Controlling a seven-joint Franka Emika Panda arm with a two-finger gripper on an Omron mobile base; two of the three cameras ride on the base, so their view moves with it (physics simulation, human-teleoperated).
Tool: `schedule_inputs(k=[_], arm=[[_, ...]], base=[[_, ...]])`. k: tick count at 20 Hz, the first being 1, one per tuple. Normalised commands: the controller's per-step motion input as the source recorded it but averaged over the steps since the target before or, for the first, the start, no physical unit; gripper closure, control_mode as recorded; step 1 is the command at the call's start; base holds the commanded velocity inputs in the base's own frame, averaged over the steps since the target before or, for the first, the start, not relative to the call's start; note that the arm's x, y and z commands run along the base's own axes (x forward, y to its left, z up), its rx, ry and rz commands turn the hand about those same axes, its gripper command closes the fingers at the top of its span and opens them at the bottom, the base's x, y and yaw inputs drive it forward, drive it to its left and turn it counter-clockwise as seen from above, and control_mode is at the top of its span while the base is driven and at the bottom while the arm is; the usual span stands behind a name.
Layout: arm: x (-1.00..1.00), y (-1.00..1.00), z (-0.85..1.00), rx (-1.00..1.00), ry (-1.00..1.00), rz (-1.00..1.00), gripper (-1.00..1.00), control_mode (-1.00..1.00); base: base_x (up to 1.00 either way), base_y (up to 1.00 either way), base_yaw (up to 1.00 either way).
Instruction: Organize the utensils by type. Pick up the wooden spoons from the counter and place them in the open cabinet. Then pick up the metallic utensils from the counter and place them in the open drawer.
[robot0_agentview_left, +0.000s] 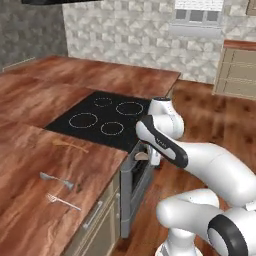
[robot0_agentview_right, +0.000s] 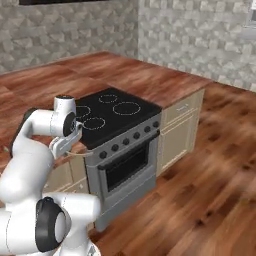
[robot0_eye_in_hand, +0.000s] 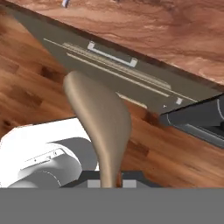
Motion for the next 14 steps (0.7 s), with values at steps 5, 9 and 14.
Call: schedule_inputs(k=[5,9,14], arm=[[0.0,0.0,0.0,0.0,0.0,0.0,1.0,1.0],[0.0,0.0,0.0,0.0,0.0,0.0,1.0,1.0],[0.0,0.0,0.0,0.0,0.0,0.0,1.0,1.0]], base=[[0.0,0.0,-1.0],[0.03,0.0,-1.0],[0.21,0.05,-0.9]])
